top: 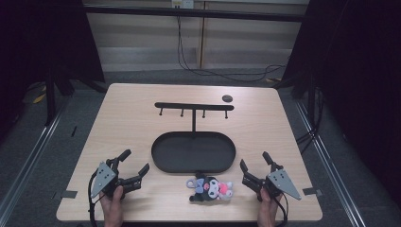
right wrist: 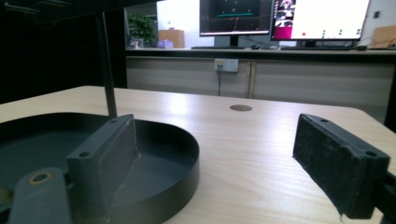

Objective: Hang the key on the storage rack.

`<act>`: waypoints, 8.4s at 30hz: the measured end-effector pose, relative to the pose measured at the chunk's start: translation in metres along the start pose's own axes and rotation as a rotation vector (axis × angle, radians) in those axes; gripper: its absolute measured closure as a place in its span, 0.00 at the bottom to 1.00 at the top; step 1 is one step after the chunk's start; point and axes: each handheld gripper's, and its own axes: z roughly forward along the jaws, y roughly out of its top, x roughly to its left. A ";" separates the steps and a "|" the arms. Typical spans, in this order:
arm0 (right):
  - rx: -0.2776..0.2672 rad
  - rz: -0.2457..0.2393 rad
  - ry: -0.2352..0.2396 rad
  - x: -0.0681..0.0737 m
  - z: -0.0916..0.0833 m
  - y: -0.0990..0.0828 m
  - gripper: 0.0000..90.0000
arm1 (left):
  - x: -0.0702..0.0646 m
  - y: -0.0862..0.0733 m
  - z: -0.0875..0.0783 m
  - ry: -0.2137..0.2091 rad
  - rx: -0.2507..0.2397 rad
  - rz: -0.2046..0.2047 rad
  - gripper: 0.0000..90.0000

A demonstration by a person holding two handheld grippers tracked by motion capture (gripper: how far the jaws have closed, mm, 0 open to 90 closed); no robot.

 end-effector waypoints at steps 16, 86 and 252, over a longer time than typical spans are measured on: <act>0.155 -0.034 -0.028 0.009 0.007 0.005 0.17 | 0.000 0.000 0.000 -0.009 -0.001 -0.003 0.17; 0.964 -0.216 0.697 0.094 0.091 0.087 0.46 | 0.000 0.000 0.000 -0.014 -0.002 -0.003 0.17; 1.278 -0.647 0.808 0.122 0.185 0.205 0.97 | 0.000 0.000 0.000 -0.034 -0.004 -0.008 0.17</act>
